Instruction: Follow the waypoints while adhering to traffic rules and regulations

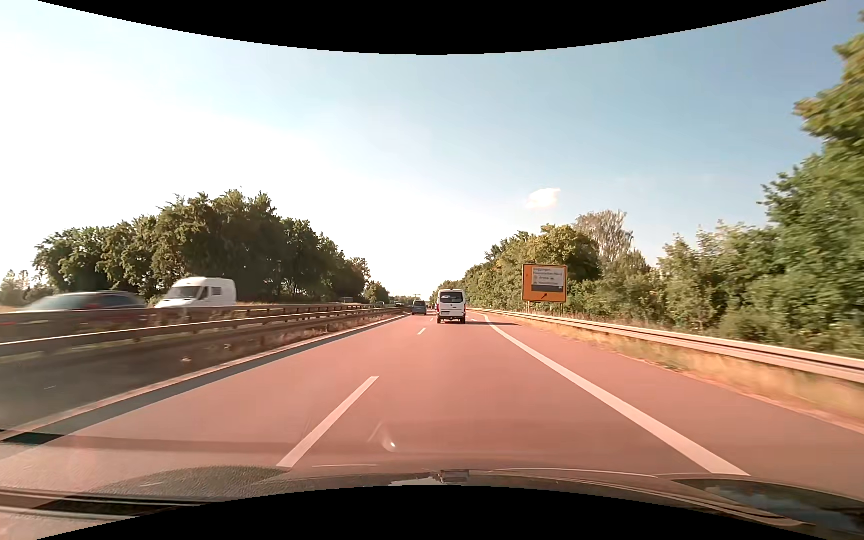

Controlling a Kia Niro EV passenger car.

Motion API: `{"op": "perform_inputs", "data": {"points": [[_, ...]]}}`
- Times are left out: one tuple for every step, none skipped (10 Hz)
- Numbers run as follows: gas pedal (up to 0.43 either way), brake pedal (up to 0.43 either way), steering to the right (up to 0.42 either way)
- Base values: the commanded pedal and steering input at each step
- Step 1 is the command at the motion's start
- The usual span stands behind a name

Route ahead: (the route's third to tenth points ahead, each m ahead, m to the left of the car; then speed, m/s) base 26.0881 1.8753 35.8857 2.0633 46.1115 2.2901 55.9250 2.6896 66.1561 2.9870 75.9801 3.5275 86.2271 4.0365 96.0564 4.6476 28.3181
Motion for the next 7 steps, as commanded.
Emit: {"op": "perform_inputs", "data": {"points": [[0.169, 0.006, -0.002], [0.169, 0.006, -0.003], [0.169, 0.006, -0.003], [0.169, 0.006, -0.004], [0.177, 0.006, -0.004], [0.189, 0.006, -0.004], [0.197, 0.006, -0.004]]}}
